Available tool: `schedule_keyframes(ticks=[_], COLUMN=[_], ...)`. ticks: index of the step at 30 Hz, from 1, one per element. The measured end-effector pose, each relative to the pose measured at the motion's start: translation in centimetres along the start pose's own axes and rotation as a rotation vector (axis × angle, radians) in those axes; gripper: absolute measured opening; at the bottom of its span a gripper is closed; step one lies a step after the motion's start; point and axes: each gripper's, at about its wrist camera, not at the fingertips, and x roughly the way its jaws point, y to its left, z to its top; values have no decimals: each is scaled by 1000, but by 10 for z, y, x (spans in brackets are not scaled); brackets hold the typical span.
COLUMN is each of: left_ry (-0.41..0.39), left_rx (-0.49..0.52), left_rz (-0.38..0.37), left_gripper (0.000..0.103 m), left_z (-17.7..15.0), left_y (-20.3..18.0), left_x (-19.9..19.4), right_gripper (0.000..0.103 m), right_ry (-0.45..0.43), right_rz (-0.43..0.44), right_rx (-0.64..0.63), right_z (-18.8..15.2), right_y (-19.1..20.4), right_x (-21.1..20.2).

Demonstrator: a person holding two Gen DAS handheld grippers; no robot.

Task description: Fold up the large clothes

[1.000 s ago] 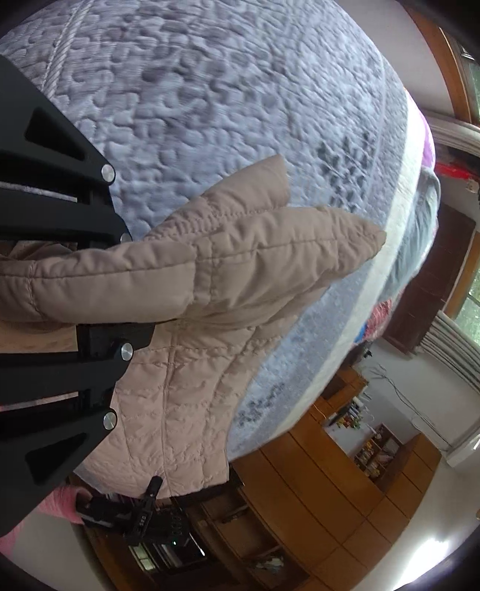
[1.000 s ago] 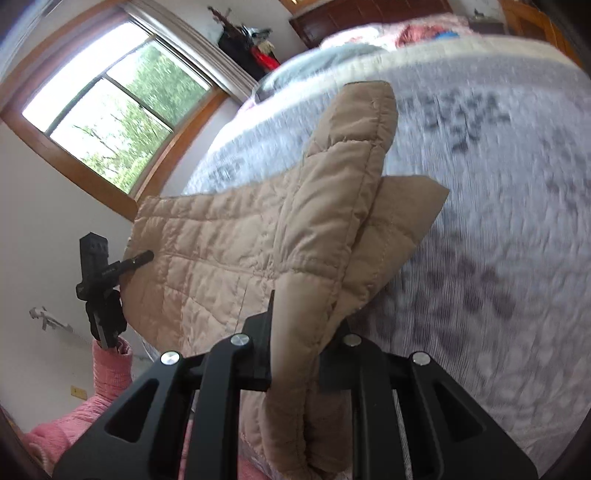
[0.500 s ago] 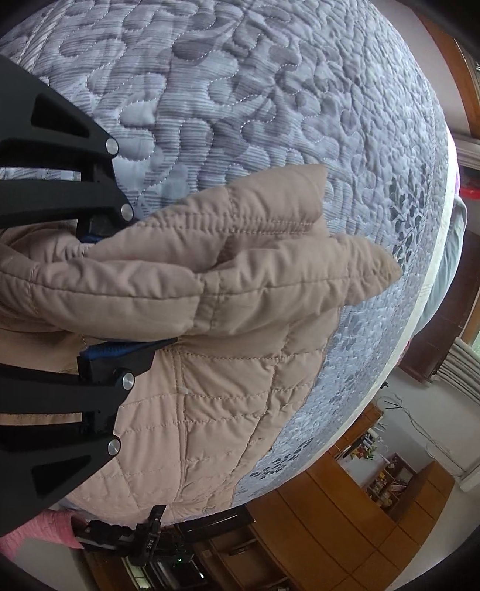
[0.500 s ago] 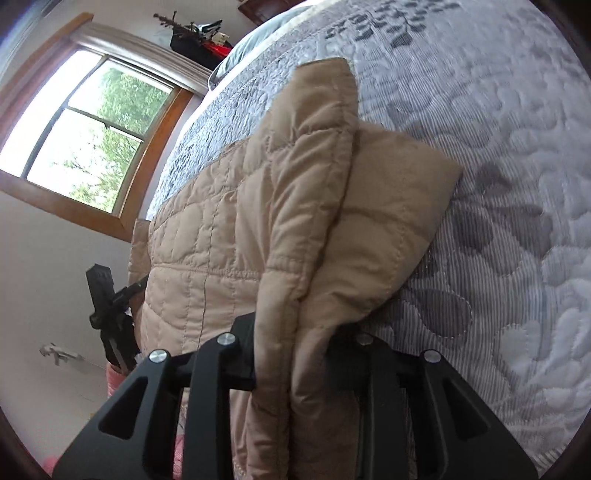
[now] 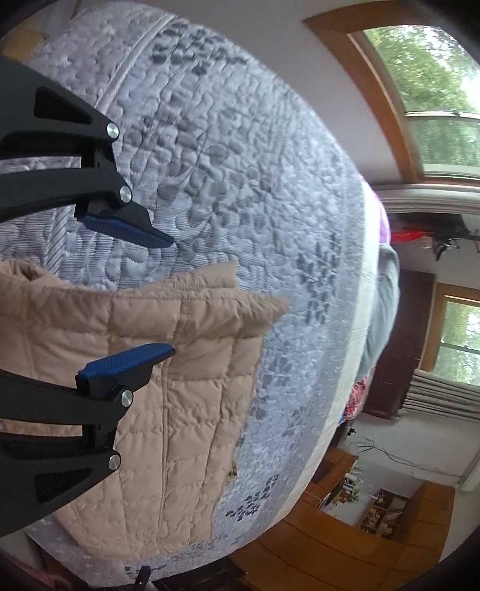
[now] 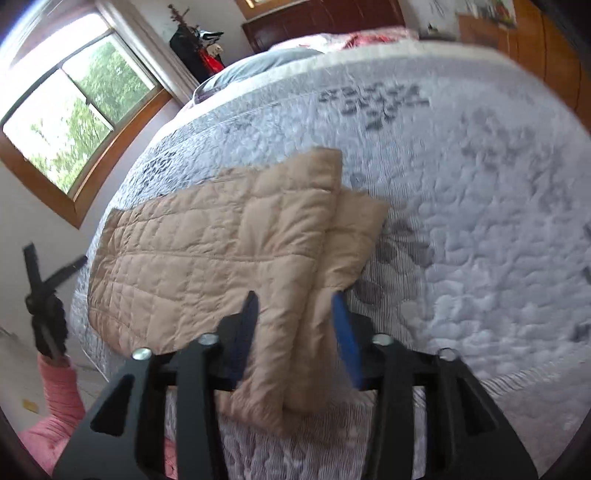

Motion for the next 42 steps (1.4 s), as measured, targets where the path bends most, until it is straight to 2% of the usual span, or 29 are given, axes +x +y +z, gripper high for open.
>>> schedule_keyframes(ticks=[3,9,16,19,23,31,40,42], left_ry=[-6,31,113,115,108,93,62,52], left_rx=[35,107,133,143,119,126,143,144], left_rz=[-22,2,34,21,-2,27,89,107], left_gripper=[54,54,54,55,56,57,57,57], left_z=[-1,-13,-42,-52,-57,-58,-63,-64], left_y=[-21,-60,-66,-63,-57,-61,-68,-70], left_x=[-14,0,39,53,59,58,50,46], right_gripper=[27,20,15,15,15,14,14,18], right_ry=[14,88,150,170,147,123,91,83], right_rz=[-29,-59,-134,-138,-122,-127,-103,-98], right_rx=[-60,-120,-88,-72,-54,-58,-38,-49], right_z=[7,9,-4,-11,-16,-19,-23,-24], right_y=[23,48,42,35,30,31,29,31], right_x=[-3,27,58,76,84,82,72,62])
